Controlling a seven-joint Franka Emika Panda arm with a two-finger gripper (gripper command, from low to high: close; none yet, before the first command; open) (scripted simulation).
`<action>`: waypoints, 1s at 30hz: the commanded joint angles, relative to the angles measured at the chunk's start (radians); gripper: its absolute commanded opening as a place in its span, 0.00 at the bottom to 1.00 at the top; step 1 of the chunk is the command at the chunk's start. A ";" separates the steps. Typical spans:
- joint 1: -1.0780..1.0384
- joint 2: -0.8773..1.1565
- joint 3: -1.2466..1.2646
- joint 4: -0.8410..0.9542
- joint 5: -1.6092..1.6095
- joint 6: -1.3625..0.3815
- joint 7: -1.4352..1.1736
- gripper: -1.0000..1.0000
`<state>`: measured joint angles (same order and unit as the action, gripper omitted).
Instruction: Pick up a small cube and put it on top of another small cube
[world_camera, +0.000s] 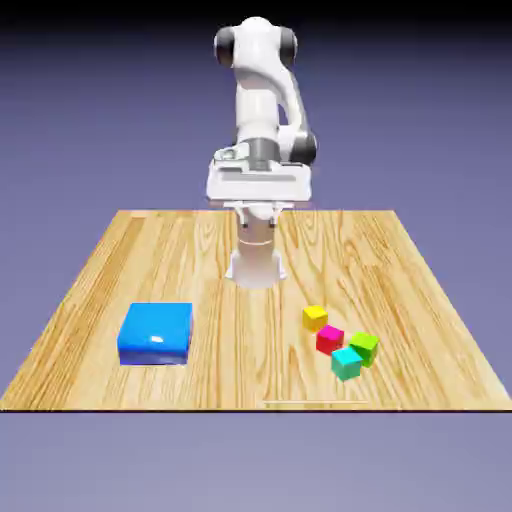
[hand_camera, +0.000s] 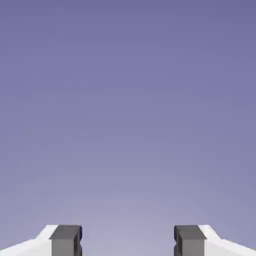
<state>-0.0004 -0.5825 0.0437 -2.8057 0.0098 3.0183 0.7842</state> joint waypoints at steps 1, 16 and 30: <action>-0.010 -0.010 0.036 0.004 0.008 -0.016 0.036 0.50; -0.165 -0.166 0.580 0.057 0.130 -0.248 0.573 0.50; -0.310 -0.312 1.087 0.107 0.245 -0.465 1.074 0.50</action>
<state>-0.3100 -0.8941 1.1309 -2.6990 0.2544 2.5532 1.8578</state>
